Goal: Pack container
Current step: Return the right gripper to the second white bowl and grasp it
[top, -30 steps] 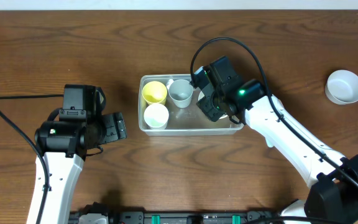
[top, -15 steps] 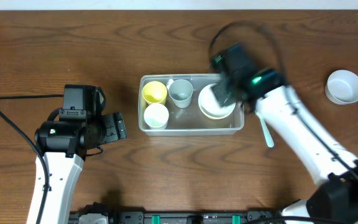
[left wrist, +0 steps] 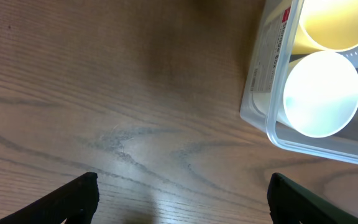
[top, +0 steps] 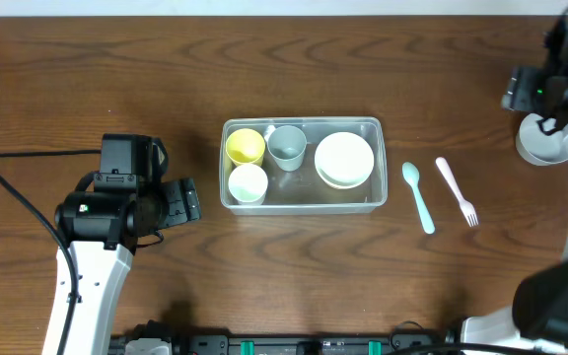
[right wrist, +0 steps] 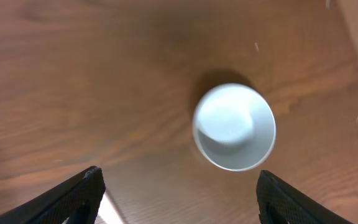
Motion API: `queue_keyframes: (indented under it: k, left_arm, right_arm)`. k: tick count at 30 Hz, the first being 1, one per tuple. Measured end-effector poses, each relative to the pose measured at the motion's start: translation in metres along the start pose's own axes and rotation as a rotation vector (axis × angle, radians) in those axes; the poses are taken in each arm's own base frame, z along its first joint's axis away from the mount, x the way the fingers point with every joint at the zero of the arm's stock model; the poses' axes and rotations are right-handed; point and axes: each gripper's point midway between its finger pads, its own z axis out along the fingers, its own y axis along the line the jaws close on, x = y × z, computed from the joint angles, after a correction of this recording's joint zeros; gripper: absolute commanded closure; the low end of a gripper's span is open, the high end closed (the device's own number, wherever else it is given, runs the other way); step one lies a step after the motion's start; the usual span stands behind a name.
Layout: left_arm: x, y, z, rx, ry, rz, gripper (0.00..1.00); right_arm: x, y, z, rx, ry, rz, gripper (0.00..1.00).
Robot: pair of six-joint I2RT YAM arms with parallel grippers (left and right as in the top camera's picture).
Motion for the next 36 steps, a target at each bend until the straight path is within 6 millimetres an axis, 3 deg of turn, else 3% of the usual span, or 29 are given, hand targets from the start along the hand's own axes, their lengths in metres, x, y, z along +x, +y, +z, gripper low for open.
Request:
queue_keyframes:
  k: [6, 14, 17, 19, 23, 26, 33, 36]
  left_arm:
    - [0.0, 0.0, 0.0, 0.0, 0.0, 0.0, 0.13]
    - [0.0, 0.0, 0.0, 0.0, 0.0, 0.0, 0.13]
    - [0.0, 0.0, 0.0, 0.0, 0.0, 0.0, 0.13]
    - [0.0, 0.0, 0.0, 0.0, 0.0, 0.0, 0.13]
    - [0.0, 0.0, 0.0, 0.0, 0.0, 0.0, 0.13]
    - [0.0, 0.0, 0.0, 0.0, 0.0, 0.0, 0.13]
    - [0.0, 0.0, 0.0, 0.0, 0.0, 0.0, 0.13]
    - [0.0, 0.0, 0.0, 0.0, 0.0, 0.0, 0.13]
  right_arm:
    - [0.027, -0.022, 0.071, 0.009, 0.144, 0.042, 0.2]
    - [0.065, -0.023, 0.135, -0.004, 0.287, 0.048, 0.21]
    - [0.079, -0.022, 0.153, -0.008, 0.331, 0.047, 0.25]
    - [0.085, -0.022, 0.161, -0.011, 0.35, 0.043, 0.35]
    - [0.091, -0.021, 0.168, -0.013, 0.366, 0.037, 0.65]
    - [0.09, -0.021, 0.169, -0.011, 0.364, 0.043, 0.78]
    - [0.093, -0.02, 0.167, -0.018, 0.377, 0.043, 0.95]
    - [0.094, -0.018, 0.167, -0.025, 0.381, 0.045, 0.96]
